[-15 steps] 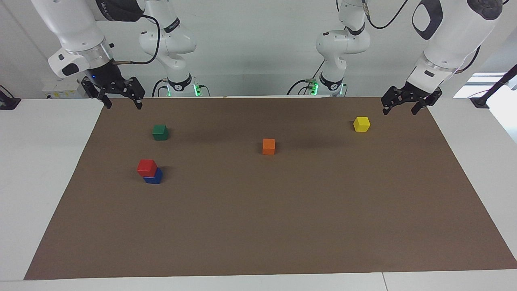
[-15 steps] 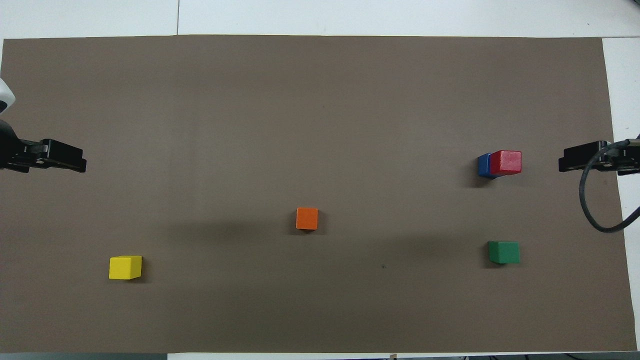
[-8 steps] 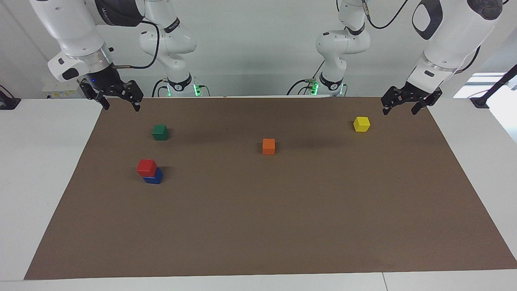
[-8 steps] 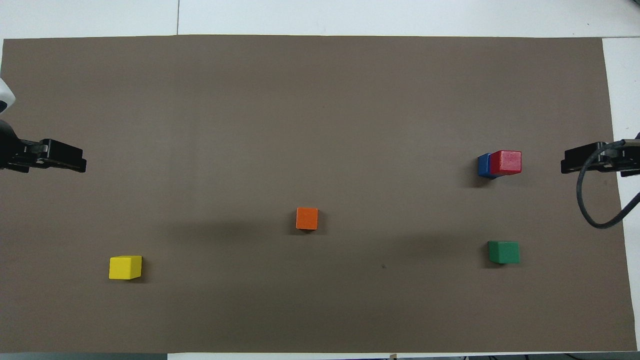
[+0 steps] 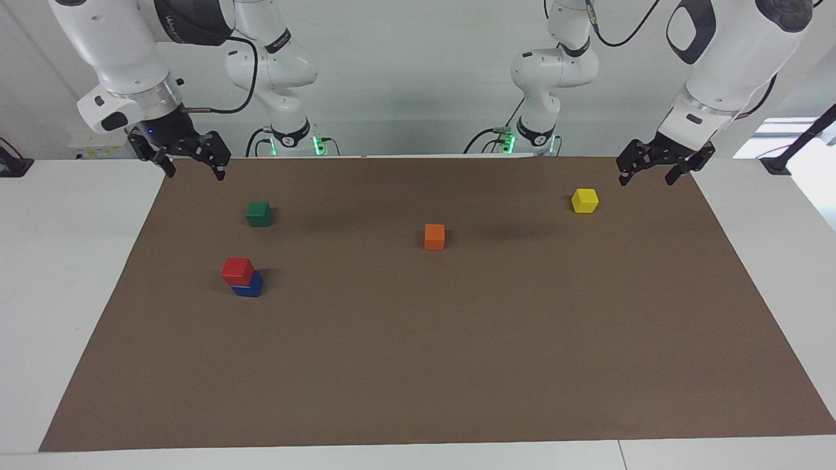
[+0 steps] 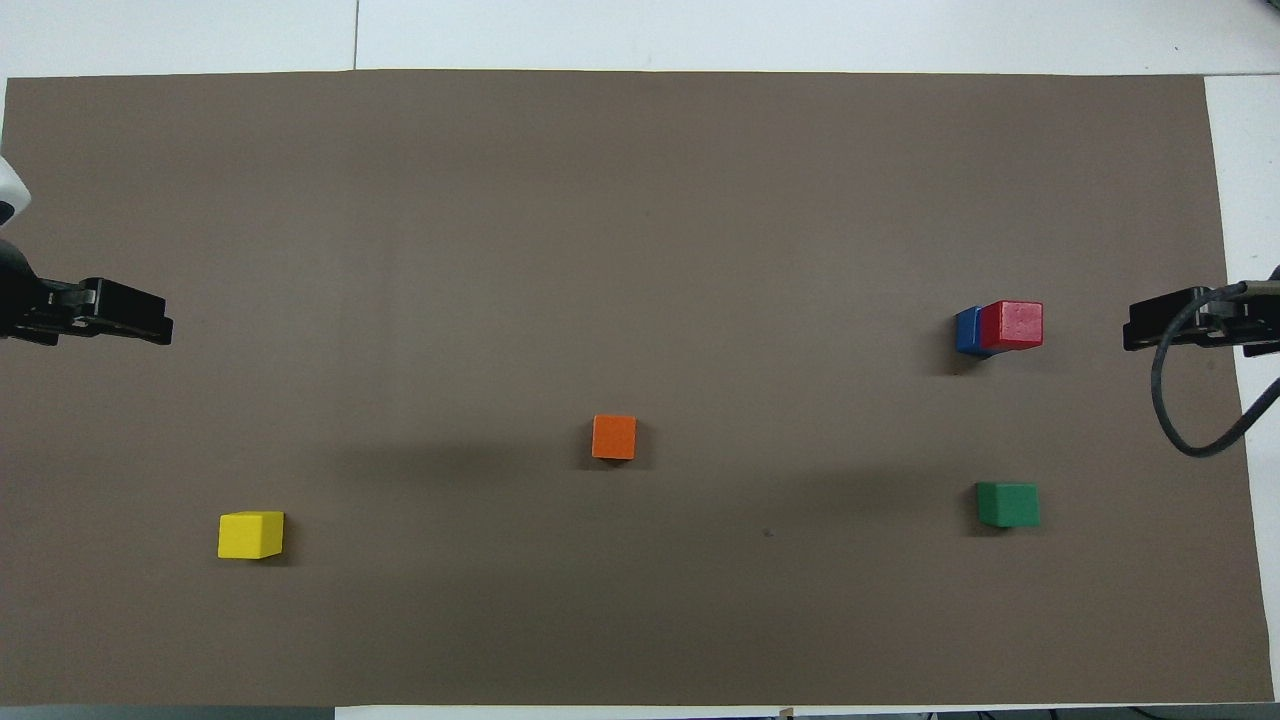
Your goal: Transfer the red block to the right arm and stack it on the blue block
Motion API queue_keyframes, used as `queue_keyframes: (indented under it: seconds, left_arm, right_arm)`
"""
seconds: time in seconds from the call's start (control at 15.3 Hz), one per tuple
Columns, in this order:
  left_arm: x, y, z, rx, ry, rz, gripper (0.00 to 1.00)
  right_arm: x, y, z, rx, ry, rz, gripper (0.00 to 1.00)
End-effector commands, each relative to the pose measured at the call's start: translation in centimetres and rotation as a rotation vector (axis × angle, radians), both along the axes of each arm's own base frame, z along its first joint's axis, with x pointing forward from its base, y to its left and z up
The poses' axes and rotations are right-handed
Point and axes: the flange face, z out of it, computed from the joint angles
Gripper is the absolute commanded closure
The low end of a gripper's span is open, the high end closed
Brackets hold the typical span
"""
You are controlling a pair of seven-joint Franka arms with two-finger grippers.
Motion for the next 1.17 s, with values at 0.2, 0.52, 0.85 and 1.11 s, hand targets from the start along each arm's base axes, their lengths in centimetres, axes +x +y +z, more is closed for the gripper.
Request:
queue_keyframes:
  seconds: [0.2,0.52,0.85,1.11]
  left_arm:
    - [-0.57,0.33,0.21,0.022,-0.003,-0.005,0.00]
    - [-0.57,0.31,0.21,0.020,-0.003,-0.005,0.00]
    - [-0.57,0.33,0.21,0.022,-0.003,-0.005,0.00]
    - [-0.57,0.33,0.21,0.022,-0.003,-0.005,0.00]
  right_arm:
    - [-0.47,-0.23,-0.27,0.000,0.027,0.018,0.00]
    - [-0.52,0.24,-0.28,0.029,0.027,0.018,0.00]
    - [-0.51,0.41,-0.20,0.052,0.025,0.017,0.00]
    - [-0.49,0.33,-0.12,0.052,0.021,0.012,0.00]
